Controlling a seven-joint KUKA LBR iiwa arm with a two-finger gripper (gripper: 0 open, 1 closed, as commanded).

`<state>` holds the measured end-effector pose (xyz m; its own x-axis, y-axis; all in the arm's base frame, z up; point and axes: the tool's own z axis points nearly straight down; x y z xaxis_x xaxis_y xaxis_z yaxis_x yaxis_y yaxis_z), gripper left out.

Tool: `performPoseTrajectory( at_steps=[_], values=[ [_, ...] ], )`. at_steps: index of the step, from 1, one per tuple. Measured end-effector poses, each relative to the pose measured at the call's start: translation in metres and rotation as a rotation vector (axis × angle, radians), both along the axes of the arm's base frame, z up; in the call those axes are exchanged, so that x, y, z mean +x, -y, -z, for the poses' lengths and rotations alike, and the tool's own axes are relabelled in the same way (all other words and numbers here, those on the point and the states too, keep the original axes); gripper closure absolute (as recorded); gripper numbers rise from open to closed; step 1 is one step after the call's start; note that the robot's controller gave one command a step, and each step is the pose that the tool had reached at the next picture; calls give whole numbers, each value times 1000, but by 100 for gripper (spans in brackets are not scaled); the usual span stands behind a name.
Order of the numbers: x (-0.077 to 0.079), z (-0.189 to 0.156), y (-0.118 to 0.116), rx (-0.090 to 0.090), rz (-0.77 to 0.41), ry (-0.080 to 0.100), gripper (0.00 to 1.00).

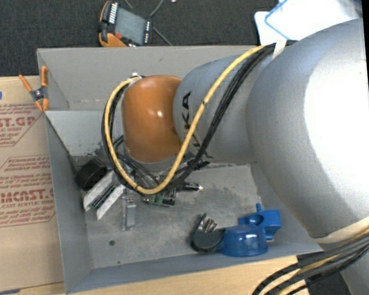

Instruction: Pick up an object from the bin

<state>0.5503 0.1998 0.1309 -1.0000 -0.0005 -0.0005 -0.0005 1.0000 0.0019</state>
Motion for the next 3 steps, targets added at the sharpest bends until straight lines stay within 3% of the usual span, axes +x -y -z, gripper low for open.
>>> performPoseTrajectory(
  at_steps=[1, 2, 3],
  values=[
    [0, 0, 0, 0, 0, 0, 0],
    [16, 22, -41, 1, -430, 5, 0],
    [12, 15, -37, 2, -467, 0, 0]
  ],
)
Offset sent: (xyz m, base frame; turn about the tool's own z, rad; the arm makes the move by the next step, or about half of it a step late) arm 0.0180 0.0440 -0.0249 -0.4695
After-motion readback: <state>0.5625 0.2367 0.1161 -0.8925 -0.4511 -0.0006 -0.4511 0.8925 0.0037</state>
